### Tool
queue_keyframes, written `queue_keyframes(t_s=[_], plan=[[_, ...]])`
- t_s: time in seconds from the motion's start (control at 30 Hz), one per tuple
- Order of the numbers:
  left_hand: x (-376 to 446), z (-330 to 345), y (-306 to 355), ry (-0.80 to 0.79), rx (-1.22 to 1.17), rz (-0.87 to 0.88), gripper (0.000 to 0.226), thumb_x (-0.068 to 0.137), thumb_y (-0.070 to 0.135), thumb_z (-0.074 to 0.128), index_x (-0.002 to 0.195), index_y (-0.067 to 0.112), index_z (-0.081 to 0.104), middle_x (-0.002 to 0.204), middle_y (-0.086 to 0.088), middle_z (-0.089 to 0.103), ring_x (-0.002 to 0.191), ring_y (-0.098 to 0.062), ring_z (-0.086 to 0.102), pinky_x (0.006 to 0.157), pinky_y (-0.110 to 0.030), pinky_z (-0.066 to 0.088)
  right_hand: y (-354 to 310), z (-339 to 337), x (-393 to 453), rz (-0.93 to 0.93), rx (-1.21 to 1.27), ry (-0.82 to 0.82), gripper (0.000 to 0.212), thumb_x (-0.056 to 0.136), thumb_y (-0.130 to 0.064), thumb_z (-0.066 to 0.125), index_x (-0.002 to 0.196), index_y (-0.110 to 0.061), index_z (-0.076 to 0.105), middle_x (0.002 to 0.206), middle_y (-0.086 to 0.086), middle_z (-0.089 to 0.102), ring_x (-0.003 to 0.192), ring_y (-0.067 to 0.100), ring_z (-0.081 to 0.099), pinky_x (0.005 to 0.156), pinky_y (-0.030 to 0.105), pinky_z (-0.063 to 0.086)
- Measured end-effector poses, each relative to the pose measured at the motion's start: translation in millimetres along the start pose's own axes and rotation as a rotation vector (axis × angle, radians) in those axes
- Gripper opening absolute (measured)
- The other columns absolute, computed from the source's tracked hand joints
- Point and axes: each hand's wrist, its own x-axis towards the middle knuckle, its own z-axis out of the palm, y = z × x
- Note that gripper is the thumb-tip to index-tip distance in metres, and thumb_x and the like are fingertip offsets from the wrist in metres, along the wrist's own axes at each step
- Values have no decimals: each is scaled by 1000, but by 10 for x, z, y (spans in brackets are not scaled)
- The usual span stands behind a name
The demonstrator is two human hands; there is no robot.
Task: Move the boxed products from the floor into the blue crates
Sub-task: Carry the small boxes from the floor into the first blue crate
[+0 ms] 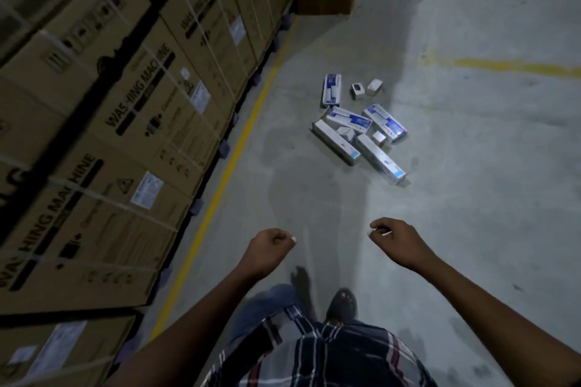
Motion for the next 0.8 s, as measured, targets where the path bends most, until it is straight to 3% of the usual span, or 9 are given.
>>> queue_keyframes(t_s=[0.13, 0.23, 0.3, 0.43, 0.63, 0.8], plan=[[548, -11, 338, -22, 120, 54, 21, 92, 36, 72, 96, 16, 76, 84, 5, 74, 74, -6, 68, 61, -9, 46, 15, -349, 521, -104, -210, -41, 35, 94, -40, 66, 127, -26, 65, 106, -12, 68, 86, 6, 66, 82, 31, 55], [1067, -89, 521, -32, 143, 72, 15, 91, 31, 73, 94, 17, 76, 83, 4, 73, 77, -9, 67, 60, -5, 42, -80, -468, 857, -67, -95, 38, 30, 95, -37, 68, 123, -29, 65, 103, -12, 69, 86, 3, 67, 76, 23, 53], [1468, -171, 617, -34, 141, 76, 14, 91, 32, 74, 91, 18, 76, 83, 4, 74, 79, -9, 68, 63, -8, 44, -210, -513, 1134, 10, 38, 79, 23, 94, -31, 71, 116, -28, 67, 98, -11, 71, 82, -1, 69, 69, 12, 50], [2371, -379, 818, -55, 96, 72, 14, 90, 32, 76, 87, 19, 75, 74, 8, 72, 72, -7, 69, 67, -23, 51, -467, -631, 1869, 140, 201, 138, 19, 94, -28, 71, 112, -26, 71, 97, -9, 74, 82, -5, 69, 61, 4, 46], [3782, -753, 1370, -124, 23, 28, 11, 90, 30, 77, 86, 20, 77, 76, 6, 75, 75, -15, 73, 79, -35, 57, -895, -985, 2935, 272, 217, 179, 21, 94, -29, 69, 114, -24, 71, 101, -5, 73, 88, 2, 69, 65, 8, 43], [4872, -952, 1951, -208, -20, 32, 26, 84, 42, 75, 88, 17, 78, 84, 0, 79, 83, -22, 75, 84, -41, 60, -1152, -1337, 3699, 330, 232, 217, 21, 95, -30, 69, 115, -24, 70, 106, -2, 73, 92, 9, 69, 69, 12, 46]])
